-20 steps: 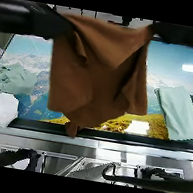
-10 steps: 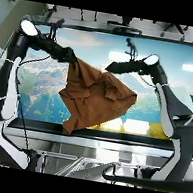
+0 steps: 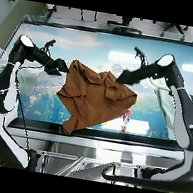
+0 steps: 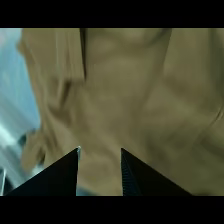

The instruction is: Fold the shirts.

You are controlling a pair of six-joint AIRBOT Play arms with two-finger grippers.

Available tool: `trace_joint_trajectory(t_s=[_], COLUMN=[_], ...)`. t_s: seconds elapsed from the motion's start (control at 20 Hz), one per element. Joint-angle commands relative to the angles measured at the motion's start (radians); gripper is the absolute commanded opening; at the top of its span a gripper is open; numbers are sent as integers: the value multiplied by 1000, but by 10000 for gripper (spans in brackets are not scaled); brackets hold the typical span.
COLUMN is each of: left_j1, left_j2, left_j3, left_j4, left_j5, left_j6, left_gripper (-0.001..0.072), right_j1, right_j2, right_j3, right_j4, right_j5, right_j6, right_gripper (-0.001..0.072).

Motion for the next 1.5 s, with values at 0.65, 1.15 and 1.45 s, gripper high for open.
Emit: trace_joint_trajectory(t_s=[0.65, 1.15, 1.45], left_j1=[-27, -43, -220], left_j2=[26, 62, 61], left_j3=[-158, -158, -160], left_j4=[57, 53, 83], left_j5=[67, 28, 81], left_j6=[43, 42, 22], left_gripper=[703, 703, 703], right_j1=[400, 68, -172], right_j2=[249, 274, 265], right_j3=[-920, -639, -557], right_j4=[261, -8, -54], right_j5=[-919, -573, -328], right_j6=[-74, -58, -111], right_gripper=[580, 17, 17])
